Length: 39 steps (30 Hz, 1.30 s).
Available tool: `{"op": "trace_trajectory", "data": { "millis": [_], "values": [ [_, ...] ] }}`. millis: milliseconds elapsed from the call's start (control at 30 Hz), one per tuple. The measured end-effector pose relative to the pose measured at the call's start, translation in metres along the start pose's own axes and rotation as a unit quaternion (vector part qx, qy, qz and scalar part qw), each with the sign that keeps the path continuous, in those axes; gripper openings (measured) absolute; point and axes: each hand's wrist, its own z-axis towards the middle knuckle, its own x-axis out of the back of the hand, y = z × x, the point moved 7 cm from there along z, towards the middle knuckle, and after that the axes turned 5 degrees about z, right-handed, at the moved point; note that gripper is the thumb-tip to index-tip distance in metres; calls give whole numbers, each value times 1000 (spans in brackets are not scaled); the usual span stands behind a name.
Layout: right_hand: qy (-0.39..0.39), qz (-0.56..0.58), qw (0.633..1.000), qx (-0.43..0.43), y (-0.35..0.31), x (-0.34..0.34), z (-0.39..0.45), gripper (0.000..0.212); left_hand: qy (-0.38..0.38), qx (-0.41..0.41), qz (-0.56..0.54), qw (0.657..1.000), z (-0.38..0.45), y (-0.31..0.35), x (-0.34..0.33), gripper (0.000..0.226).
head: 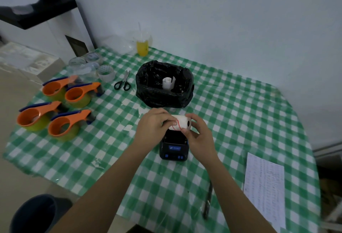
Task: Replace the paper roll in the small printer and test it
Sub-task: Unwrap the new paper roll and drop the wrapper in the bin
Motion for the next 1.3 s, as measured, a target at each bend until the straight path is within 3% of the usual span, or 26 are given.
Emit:
{"op": "trace_trajectory", "data": {
  "millis": [100, 233, 433, 500, 600, 733, 933, 1100, 1300],
  "values": [
    [-3, -30, 999, 25, -6, -1, -1, 38, -18, 24, -19, 999, 1, -4, -2, 9],
    [7, -60, 997, 46, -8, 0, -1, 36, -24, -4, -7, 1000, 2, -3, -2, 11],
    [48, -9, 998, -47, 8, 2, 6, 26, 1, -83, 76, 994, 6, 10, -2, 12],
    [59, 60, 992, -94, 14, 0, 9, 20, 7, -83, 75, 994, 9, 9, -2, 12],
    [79, 181, 962, -190, 28, -4, 15, 12, 5, -63, 42, 997, 15, 4, -3, 13],
    [130, 232, 926, -266, 45, 1, 28, 16, 16, -14, -12, 1000, 24, -12, -6, 14],
    [177, 227, 929, -234, 53, 17, 67, 15, 48, 80, -32, 995, 76, -49, -10, 11],
    [232, 188, 926, -230, 62, 32, 104, 30, -32, 134, 9, 990, 153, -80, -41, 13],
    [246, 180, 925, -227, 72, 36, 131, 27, -93, 149, 92, 980, 198, -107, -76, 9]
  ]
}}
